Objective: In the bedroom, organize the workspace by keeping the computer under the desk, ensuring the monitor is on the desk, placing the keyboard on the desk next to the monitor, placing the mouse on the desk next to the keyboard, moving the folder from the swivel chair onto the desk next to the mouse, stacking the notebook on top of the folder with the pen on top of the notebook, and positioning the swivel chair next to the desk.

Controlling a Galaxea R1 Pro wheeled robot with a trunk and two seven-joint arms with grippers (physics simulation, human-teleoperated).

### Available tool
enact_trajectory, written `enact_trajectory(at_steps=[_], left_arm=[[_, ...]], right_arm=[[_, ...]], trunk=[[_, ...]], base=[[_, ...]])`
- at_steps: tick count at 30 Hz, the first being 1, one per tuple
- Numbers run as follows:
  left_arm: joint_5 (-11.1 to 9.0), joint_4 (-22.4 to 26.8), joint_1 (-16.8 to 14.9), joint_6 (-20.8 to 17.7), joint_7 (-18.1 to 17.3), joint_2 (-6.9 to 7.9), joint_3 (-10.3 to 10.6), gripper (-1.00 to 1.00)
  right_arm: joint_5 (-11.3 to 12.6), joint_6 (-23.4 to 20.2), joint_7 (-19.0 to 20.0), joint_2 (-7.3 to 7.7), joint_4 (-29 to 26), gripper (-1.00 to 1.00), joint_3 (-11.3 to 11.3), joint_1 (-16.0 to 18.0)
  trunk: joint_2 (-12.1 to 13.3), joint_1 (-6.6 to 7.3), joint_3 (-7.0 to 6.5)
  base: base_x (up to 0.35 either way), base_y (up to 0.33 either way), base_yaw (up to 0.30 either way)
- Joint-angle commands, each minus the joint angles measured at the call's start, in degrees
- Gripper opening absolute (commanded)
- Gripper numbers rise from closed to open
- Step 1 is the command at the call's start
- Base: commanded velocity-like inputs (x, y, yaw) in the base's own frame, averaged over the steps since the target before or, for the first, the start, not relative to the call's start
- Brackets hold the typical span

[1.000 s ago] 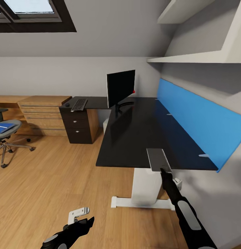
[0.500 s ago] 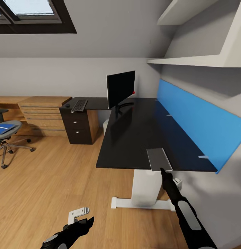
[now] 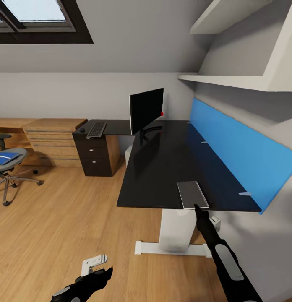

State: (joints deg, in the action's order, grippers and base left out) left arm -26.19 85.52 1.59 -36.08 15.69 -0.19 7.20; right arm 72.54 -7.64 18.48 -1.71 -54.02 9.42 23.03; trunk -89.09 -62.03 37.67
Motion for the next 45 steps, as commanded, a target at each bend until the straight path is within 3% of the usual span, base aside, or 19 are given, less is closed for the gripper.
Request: enact_trajectory(at_steps=[1,5,10,12,15,17,21,25,33,36,40,45], left_arm=[[-0.61,-0.27,0.0,-0.13,0.5,0.01,-0.04,1.0],[-0.59,-0.68,0.0,-0.13,0.49,0.01,-0.16,1.0],[-0.57,-0.84,0.0,-0.13,0.44,0.08,-0.3,1.0],[-0.53,-0.86,0.0,-0.1,0.42,0.09,-0.32,1.0],[-0.42,-0.87,0.0,-0.04,0.4,0.08,-0.38,1.0],[-0.39,-0.88,0.0,0.0,0.4,0.09,-0.4,1.0],[-0.36,-0.85,0.0,0.48,0.38,0.1,-0.5,1.0],[-0.41,-0.72,0.0,0.84,0.26,0.1,-1.83,1.0],[-0.43,-0.44,0.0,1.19,0.0,0.1,-6.31,1.0],[-0.51,-0.32,0.0,1.89,-0.08,0.1,-10.67,1.0],[-0.69,-0.28,0.0,2.52,-0.2,0.04,-15.89,1.0],[-0.83,-0.27,0.0,2.64,-0.28,0.02,-18.74,1.0]], right_arm=[[0.76,-0.58,0.5,-0.17,-0.11,-1.0,0.22,-0.03],[0.74,-0.47,0.49,-0.47,-0.91,-1.0,0.15,-0.6],[-0.37,0.04,0.37,-2.06,-3.37,-1.0,-0.41,-1.93],[-2.95,1.5,0.35,-3.12,-4.48,-1.0,-1.01,-2.62],[-9.56,5.62,0.34,-4.9,-5.61,-1.0,-2.25,-4.14],[-12.12,7.34,0.34,-5.63,-5.9,-1.0,-2.83,-4.71],[-16.72,10.67,0.27,-7.16,-6.25,-1.0,-4.65,-5.65],[-18.9,12.33,0.14,-7.82,-6.35,-1.0,-6.9,-6.18],[-20.11,15.94,-0.58,-8.11,-6.38,-1.0,-12.06,-6.69],[-21.21,18.25,-2.61,-8.13,-6.37,-1.0,-14.57,-6.98],[-22.16,19.69,-3.81,-8.11,-6.45,-1.0,-15.44,-7.48],[-22.44,20.07,-4.2,-8.06,-7.01,-1.0,-15.68,-7.92]], trunk=[[0.39,0.23,-0.15],[0.79,0.45,-0.4],[0.79,0.45,-0.7],[0.79,0.45,-0.85],[0.79,0.45,-1.09],[0.79,0.45,-1.25],[0.79,0.45,-1.57],[0.79,0.45,-1.88],[0.79,0.45,-2.47],[0.79,0.45,-2.62],[0.79,0.45,-2.69],[0.79,0.45,-2.71]], base=[[0.0,0.0,0.013],[0.0,0.0,0.048],[0.0,0.0,0.093],[0.0,0.0,0.107],[0.0,0.0,0.115],[0.0,0.0,0.124],[0.001,0.005,0.139],[0.042,0.139,0.165],[0.082,0.265,0.178],[0.09,0.294,0.178],[0.092,0.308,0.097],[0.092,0.316,0.025]])
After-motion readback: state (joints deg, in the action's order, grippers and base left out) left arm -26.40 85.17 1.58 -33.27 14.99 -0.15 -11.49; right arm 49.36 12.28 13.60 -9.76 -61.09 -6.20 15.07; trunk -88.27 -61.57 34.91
